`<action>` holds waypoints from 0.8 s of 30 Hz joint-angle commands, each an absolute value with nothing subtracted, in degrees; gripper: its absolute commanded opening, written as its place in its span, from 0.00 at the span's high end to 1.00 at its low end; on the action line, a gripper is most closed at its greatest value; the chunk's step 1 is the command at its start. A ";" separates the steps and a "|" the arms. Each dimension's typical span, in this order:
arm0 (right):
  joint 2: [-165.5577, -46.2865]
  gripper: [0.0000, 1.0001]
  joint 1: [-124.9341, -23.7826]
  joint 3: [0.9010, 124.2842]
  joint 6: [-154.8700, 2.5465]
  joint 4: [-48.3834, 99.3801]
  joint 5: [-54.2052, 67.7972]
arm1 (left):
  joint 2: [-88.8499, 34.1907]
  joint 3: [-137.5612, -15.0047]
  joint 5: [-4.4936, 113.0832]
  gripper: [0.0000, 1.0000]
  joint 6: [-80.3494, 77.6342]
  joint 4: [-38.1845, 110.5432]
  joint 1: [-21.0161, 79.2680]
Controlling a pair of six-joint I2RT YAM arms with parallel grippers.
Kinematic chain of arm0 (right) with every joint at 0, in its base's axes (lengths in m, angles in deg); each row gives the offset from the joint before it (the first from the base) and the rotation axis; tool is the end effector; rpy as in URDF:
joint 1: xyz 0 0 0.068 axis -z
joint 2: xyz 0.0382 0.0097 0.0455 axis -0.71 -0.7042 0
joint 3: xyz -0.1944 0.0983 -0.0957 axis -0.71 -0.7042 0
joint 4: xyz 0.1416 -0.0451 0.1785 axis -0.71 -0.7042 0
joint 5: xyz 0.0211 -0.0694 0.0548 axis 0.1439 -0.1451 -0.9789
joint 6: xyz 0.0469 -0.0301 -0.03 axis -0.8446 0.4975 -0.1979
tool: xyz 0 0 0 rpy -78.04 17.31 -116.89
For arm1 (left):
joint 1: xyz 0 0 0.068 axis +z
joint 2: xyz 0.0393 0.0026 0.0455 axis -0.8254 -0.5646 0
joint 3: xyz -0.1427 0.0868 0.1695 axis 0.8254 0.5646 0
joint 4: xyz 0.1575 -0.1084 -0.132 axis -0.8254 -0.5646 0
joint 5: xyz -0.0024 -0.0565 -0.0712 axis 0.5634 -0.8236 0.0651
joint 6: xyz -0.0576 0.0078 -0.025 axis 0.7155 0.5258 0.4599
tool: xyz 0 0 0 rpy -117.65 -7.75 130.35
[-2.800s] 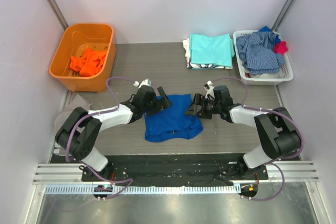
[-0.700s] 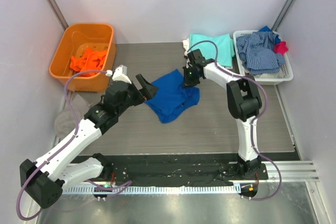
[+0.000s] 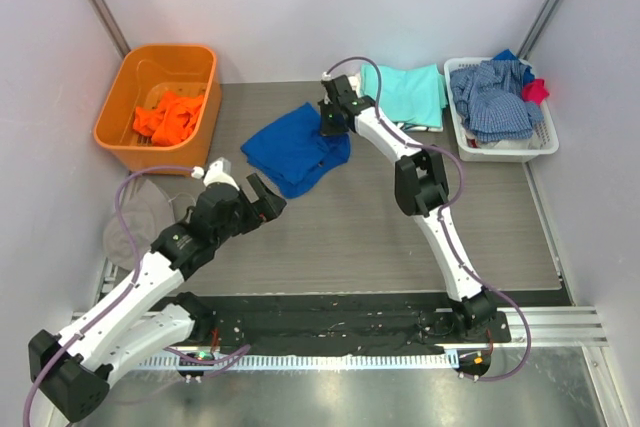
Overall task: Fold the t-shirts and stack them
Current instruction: Neatly place the folded tshirt to the corner
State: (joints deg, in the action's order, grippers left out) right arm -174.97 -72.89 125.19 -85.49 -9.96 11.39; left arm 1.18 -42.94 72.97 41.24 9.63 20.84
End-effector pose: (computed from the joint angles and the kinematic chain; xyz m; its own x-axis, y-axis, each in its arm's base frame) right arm 0.4603 0.2441 0.1507 -0.7694 -0.0898 -0.6325 -0.2927 0.9295 0.2242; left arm 0.1587 -0.0995 0.2438 -0.6119 -0.5460 -0.5723 -0.1028 0.7723 -0.6269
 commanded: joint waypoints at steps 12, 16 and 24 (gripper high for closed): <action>-177.51 0.99 -72.74 129.69 -93.08 12.20 30.34 | 5.98 -38.39 76.44 0.00 43.93 6.92 21.08; -177.77 0.99 -72.74 131.45 -90.53 14.14 35.07 | 5.98 -37.25 76.44 0.00 44.28 7.27 21.17; -174.08 0.99 -70.90 132.16 -87.10 15.55 37.73 | 5.80 -35.76 76.18 0.00 44.81 8.32 21.17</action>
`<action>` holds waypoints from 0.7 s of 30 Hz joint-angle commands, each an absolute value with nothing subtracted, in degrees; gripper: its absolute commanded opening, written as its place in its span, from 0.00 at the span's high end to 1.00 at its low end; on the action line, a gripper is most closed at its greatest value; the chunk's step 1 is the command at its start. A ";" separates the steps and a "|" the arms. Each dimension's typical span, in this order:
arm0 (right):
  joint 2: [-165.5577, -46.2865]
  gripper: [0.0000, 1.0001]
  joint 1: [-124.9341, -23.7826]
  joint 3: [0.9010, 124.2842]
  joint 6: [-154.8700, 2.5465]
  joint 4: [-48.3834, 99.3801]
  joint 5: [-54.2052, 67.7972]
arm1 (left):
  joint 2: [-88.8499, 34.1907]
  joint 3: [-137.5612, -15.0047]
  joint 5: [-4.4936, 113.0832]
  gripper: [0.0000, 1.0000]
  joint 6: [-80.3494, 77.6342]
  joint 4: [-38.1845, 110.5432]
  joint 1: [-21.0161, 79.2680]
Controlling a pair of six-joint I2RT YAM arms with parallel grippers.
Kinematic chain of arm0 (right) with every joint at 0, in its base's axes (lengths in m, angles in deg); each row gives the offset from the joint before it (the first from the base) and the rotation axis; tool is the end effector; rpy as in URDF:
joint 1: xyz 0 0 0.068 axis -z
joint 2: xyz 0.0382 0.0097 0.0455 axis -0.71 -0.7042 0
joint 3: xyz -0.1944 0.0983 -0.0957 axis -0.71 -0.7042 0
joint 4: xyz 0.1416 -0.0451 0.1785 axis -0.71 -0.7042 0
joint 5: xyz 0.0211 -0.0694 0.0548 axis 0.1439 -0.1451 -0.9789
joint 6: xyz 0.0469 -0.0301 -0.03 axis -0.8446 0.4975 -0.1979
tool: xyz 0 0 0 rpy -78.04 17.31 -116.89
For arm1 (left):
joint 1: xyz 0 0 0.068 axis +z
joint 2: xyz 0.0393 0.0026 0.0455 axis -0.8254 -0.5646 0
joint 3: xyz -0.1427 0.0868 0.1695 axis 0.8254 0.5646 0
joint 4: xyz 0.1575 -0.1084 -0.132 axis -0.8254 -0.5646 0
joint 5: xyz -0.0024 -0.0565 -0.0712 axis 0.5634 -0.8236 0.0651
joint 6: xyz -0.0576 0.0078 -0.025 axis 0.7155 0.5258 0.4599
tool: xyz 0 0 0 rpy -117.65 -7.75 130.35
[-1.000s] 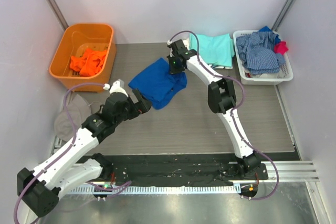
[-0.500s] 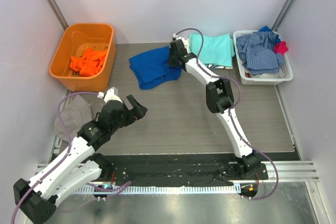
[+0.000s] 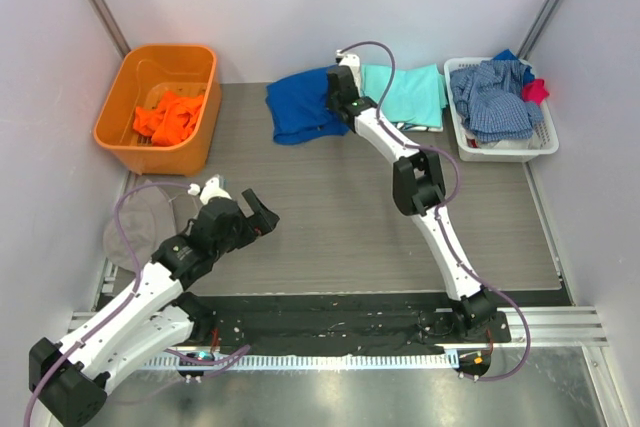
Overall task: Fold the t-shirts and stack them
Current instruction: Neatly place the folded tshirt to the corner
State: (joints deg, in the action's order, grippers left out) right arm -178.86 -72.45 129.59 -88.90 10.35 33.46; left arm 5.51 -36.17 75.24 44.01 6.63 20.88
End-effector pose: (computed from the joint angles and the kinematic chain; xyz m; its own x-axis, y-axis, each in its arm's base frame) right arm 0.4988 0.2387 0.1753 -0.4404 0.1292 -0.8884 -0.0287 0.9871 0.1578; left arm 0.1450 -0.0875 0.2130 -0.6225 -0.5634 -0.5432 -0.1979 0.7848 -0.5873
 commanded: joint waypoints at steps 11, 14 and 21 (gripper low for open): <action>-168.46 0.99 -69.67 131.36 -83.24 15.28 38.26 | 6.24 -35.23 75.74 0.00 45.42 8.15 21.17; -166.70 0.99 -69.40 131.54 -82.18 14.76 37.91 | 6.85 -34.88 75.56 0.00 45.68 8.41 21.17; -162.83 0.99 -68.87 131.28 -80.43 13.70 38.43 | 7.82 -34.70 75.48 0.00 46.12 7.89 21.17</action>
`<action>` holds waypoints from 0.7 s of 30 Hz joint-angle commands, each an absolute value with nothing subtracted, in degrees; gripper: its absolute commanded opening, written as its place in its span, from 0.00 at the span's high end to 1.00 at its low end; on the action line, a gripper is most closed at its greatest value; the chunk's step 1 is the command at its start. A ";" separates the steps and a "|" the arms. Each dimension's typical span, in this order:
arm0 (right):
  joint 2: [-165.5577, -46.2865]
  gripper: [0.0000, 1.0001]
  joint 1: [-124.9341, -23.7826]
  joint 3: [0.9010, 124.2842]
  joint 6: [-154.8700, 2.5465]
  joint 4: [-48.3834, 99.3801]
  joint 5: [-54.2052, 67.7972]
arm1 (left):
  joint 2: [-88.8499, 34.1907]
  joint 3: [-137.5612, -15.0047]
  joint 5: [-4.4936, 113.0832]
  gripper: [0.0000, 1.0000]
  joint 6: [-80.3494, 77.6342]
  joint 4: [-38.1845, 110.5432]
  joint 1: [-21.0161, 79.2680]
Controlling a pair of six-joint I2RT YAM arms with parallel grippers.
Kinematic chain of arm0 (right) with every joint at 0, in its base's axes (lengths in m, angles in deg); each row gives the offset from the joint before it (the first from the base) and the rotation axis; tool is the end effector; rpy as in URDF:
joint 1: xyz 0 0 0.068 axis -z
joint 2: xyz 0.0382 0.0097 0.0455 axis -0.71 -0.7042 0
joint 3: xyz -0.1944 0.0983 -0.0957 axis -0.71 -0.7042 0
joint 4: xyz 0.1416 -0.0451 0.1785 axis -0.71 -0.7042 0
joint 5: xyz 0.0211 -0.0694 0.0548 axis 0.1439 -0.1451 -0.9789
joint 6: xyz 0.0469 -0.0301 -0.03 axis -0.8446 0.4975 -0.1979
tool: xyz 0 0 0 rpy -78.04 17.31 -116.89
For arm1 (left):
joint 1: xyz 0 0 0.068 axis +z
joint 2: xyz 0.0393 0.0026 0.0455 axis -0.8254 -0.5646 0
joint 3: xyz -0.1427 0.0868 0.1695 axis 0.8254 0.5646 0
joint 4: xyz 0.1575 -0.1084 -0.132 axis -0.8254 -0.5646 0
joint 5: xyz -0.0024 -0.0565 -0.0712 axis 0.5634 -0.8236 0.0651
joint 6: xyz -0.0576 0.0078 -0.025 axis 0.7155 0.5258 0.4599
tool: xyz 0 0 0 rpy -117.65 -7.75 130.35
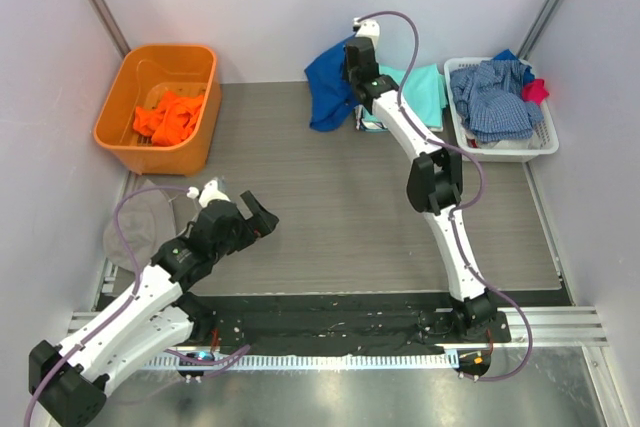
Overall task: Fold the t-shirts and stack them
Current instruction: Neatly place the folded tshirt to the corner
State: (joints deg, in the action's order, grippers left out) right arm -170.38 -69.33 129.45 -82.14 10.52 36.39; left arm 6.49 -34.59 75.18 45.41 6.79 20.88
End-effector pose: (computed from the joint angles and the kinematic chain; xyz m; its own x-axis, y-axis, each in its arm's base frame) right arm 0.4978 0.2027 0.2530 -0.2964 0.0924 -0.9506 0.0106 0.9956 0.0934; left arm 0.1425 -0.0859 0.2070 -0.6215 -0.5799 -0.5268 -0.2164 0.7733 -0.5960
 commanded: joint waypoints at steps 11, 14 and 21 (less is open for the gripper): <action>-155.19 0.99 -66.50 122.85 -78.84 13.44 40.28 | 10.54 -34.44 75.30 0.00 47.00 6.22 21.09; -153.52 0.99 -65.10 119.95 -78.84 13.53 40.45 | 11.25 -34.09 75.30 0.00 47.35 5.86 21.17; -150.70 0.99 -62.55 114.40 -78.49 14.32 39.75 | 11.69 -34.00 75.12 0.00 47.71 5.42 21.17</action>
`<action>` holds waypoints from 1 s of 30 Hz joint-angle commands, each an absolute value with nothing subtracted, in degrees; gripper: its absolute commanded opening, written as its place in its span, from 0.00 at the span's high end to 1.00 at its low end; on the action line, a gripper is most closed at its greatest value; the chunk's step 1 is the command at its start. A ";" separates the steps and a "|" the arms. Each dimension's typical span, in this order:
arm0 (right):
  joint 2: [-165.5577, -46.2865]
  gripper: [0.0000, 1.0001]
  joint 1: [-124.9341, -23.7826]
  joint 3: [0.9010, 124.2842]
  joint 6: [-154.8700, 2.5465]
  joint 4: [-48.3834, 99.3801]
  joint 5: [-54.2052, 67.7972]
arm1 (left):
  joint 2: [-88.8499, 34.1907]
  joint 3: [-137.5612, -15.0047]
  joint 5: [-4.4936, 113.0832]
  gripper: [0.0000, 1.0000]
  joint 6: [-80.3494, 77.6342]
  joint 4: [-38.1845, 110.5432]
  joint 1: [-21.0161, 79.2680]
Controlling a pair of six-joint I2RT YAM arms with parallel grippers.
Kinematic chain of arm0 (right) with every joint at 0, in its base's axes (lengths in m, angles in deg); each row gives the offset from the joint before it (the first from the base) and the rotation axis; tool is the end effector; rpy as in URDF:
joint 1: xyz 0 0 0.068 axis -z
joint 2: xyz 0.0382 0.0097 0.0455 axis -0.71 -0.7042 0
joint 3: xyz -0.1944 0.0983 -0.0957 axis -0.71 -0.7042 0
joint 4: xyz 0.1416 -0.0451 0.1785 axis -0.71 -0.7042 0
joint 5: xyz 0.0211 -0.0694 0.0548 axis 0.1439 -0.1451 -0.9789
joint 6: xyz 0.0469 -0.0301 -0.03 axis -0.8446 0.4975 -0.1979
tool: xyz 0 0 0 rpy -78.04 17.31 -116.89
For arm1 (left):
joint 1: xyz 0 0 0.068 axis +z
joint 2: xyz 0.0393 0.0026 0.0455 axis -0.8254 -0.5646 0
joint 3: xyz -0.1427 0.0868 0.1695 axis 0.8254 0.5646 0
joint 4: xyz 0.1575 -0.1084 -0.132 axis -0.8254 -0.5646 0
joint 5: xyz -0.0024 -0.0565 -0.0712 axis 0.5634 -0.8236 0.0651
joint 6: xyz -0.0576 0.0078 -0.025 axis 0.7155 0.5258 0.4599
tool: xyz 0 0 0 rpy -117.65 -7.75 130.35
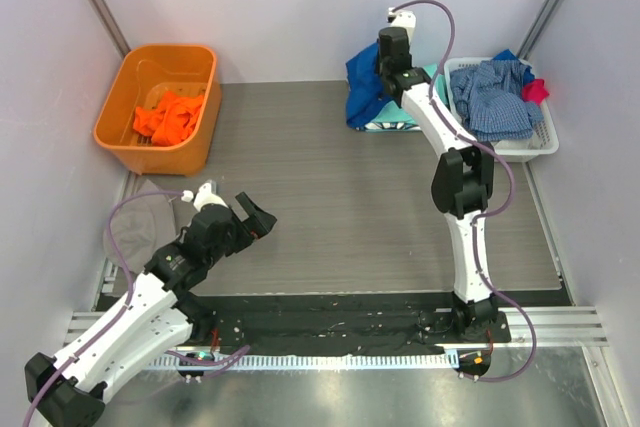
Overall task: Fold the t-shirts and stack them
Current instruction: Neatly place the folded tshirt to the corner
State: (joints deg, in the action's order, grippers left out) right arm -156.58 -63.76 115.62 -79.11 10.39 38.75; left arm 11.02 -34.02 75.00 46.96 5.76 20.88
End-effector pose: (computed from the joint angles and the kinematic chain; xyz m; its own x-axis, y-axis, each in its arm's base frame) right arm 0.4806 0.1399 0.2939 -0.2872 0.0667 -0.9555 0.1306 0.9910 0.0299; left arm 0.1347 -0.0806 0.2133 -0.5959 -0.6148 -0.5166 -0.2056 0.7387 -0.6420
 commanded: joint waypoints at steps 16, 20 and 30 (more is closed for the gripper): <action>-148.06 0.99 -58.16 110.71 -78.84 15.37 39.75 | 12.13 -34.35 75.30 0.00 48.06 4.19 21.17; -147.36 0.99 -57.01 109.22 -79.45 15.55 39.75 | 12.39 -34.35 75.39 0.00 47.97 3.84 21.17; -146.75 0.99 -54.99 106.67 -79.63 16.43 39.75 | 11.34 -35.14 74.95 0.00 47.44 3.67 21.17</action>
